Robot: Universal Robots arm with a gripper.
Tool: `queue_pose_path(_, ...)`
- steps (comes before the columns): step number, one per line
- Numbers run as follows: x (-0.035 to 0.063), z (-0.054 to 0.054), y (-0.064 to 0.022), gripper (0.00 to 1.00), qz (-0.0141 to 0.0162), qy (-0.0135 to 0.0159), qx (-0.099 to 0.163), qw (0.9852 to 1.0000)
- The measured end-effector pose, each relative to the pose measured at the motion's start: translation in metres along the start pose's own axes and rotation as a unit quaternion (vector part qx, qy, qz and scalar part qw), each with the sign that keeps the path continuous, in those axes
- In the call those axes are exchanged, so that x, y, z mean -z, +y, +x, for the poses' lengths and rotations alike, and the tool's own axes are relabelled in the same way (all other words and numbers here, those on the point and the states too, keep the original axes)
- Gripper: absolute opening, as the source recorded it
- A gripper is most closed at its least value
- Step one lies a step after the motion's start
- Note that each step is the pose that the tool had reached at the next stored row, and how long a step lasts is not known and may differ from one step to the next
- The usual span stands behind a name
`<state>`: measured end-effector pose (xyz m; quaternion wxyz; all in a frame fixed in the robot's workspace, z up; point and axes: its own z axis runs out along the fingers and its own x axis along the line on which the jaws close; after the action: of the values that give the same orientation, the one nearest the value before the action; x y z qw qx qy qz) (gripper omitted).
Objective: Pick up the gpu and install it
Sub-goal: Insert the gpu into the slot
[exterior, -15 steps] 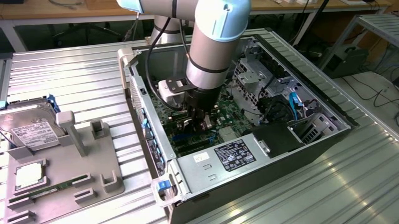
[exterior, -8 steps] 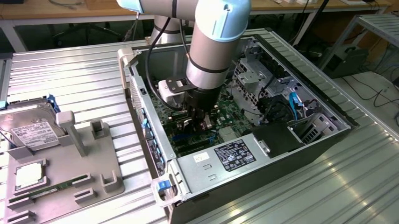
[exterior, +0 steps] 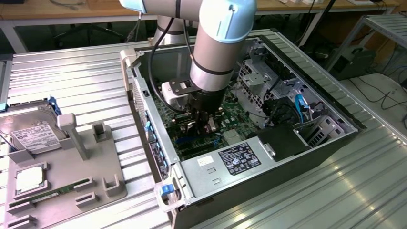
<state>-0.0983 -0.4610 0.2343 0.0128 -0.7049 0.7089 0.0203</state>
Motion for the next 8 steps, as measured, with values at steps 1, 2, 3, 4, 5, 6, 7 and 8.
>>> queue_pose_path(1,0.0021,-0.0001,0.0,0.28,-0.0002,0.0004,0.0,1.0)
queue_pose_path(2,0.0035,0.0,0.0001,0.28,-0.0005,0.0011,0.0,1.0)
queue_pose_path(3,0.0035,0.0001,0.0001,0.28,-0.0005,0.001,0.0,1.0)
queue_pose_path(4,0.0035,0.0001,0.0001,0.28,-0.0005,0.001,0.0,1.0)
queue_pose_path(5,0.0035,0.0,0.0001,0.28,-0.0005,0.001,0.0,1.0)
queue_pose_path(6,0.0035,0.0,0.0001,0.28,-0.0005,0.001,0.0,1.0)
queue_pose_path(7,0.0036,0.0,0.0001,0.28,-0.0005,0.001,0.0,1.0)
queue_pose_path(8,0.0036,0.0001,0.0001,0.28,-0.0006,0.0011,0.0,1.0)
